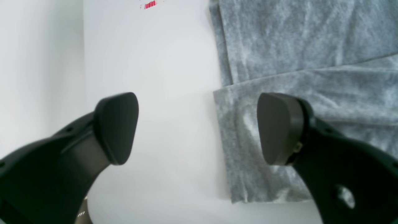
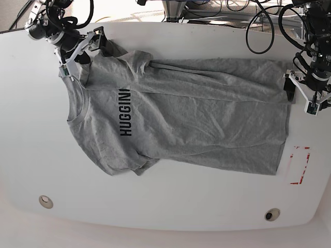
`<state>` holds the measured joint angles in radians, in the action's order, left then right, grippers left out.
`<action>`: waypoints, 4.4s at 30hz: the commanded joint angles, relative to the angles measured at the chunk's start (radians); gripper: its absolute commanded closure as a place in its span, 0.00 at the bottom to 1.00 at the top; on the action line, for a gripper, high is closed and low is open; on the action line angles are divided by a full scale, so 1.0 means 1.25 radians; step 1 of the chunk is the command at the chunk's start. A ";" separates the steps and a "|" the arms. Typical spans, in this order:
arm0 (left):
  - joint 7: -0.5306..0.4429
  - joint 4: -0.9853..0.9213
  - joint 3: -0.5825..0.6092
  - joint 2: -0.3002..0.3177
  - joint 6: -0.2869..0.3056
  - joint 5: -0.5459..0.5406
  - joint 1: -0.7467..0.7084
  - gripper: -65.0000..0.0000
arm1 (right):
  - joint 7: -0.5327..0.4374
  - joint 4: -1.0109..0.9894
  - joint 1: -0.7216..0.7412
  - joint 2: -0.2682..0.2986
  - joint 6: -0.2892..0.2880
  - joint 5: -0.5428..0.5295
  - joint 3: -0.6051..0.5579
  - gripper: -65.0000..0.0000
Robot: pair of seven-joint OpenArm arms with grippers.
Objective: Layout the t-shirt on the table in an organized manner, then fold the t-shirt properly
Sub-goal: 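Move the right gripper down toward the shirt's sleeve corner, then grasp the sleeve hem with the right gripper and pull it outward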
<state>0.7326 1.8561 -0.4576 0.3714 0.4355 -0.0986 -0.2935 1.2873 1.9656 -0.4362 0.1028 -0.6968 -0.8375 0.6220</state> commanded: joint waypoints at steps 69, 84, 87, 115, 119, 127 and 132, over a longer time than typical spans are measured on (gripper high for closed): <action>-0.015 0.013 -0.008 0.013 -0.005 -0.002 -0.004 0.16 | -0.005 0.010 0.118 -0.014 -0.001 0.067 -0.072 1.00; -0.015 0.015 -0.008 0.015 -0.005 0.002 -0.006 0.16 | 0.029 -0.049 0.318 0.010 -0.001 0.073 -0.071 1.00; -0.015 0.015 -0.009 0.015 -0.005 0.002 -0.006 0.16 | 0.029 -0.085 0.346 0.019 -0.001 0.073 -0.071 1.00; -0.015 0.015 -0.008 0.015 -0.005 0.003 -0.006 0.16 | 0.026 -0.335 0.531 0.118 -0.001 0.074 -0.089 0.42; -0.015 0.015 -0.005 0.015 -0.005 0.002 -0.006 0.16 | 0.026 -0.326 0.519 0.153 -0.001 0.073 -0.121 0.12; -0.045 0.029 -0.005 0.015 -0.005 -0.003 -0.008 0.16 | 0.006 -0.172 0.401 0.235 -0.001 0.073 -0.121 0.14; -0.086 0.044 -0.005 0.013 0.030 -0.004 -0.053 0.16 | -0.062 -0.116 0.283 0.276 -0.001 0.073 -0.093 0.17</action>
<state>0.6422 1.8915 -0.4576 0.3729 0.4522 -0.0978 -0.3367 1.2606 1.7908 -0.0422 0.4194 -0.6975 -0.7345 0.4828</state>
